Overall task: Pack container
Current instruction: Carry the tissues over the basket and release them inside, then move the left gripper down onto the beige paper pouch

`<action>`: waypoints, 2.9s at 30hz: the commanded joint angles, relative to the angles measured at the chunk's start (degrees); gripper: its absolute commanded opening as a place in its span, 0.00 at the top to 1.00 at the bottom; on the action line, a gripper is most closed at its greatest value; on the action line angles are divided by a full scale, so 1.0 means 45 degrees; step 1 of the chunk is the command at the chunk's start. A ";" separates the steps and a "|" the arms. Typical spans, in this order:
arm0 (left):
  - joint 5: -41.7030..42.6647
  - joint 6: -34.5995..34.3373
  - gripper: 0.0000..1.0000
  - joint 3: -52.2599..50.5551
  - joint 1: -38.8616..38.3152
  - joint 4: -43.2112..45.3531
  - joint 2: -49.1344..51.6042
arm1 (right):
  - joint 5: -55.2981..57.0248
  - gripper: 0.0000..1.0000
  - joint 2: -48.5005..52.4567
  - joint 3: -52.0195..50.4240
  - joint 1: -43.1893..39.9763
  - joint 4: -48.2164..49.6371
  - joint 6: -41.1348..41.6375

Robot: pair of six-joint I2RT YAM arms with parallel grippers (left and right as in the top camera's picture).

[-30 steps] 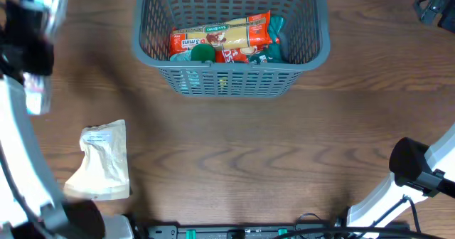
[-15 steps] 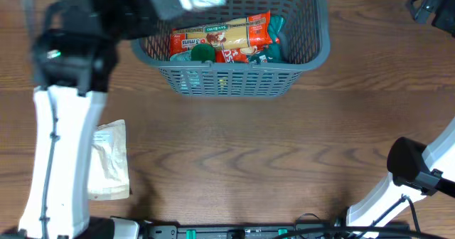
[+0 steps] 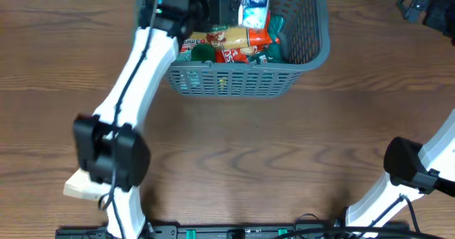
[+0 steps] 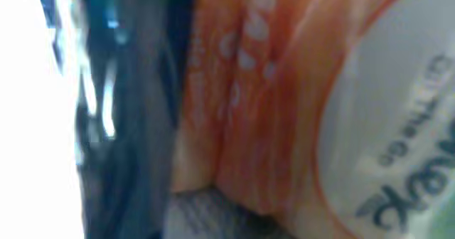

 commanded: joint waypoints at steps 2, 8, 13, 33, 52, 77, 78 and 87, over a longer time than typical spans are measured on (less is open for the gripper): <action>0.0000 -0.1015 0.94 0.0102 0.0053 0.0058 0.0772 | -0.0053 0.01 -0.0092 0.0039 0.0359 -0.0039 -0.0180; 0.0000 -0.1593 0.66 0.0102 0.0053 -0.0384 0.0923 | -0.0049 0.01 -0.0092 0.0039 0.0389 0.0019 -0.0180; 0.0000 -0.1933 0.05 0.0102 0.0049 -0.0423 0.0879 | -0.0049 0.01 -0.0092 0.0039 0.0389 0.0087 -0.0189; -0.5168 -1.3221 0.02 0.0330 0.1297 -0.3492 -0.6246 | -0.0053 0.01 -0.0092 0.0039 0.0389 0.0092 -0.0437; -0.5032 -2.1682 0.02 -0.5445 0.3886 -1.3036 -1.1395 | -0.0049 0.01 -0.0092 0.0039 0.0389 0.0248 -0.0520; -0.3327 -1.6014 0.01 -1.2823 0.7091 -0.7320 -1.2439 | 0.0053 0.01 -0.0092 0.0039 0.0389 0.0418 -0.0525; -0.3172 -1.5883 0.01 -1.2823 0.7495 -0.7053 -1.2031 | 0.0053 0.01 -0.0092 0.0039 0.0389 0.0418 -0.0525; -0.2657 -1.4314 0.01 -1.2823 0.8728 -0.5202 -0.8553 | 0.0097 0.01 -0.0092 0.0039 0.0389 0.0515 -0.0520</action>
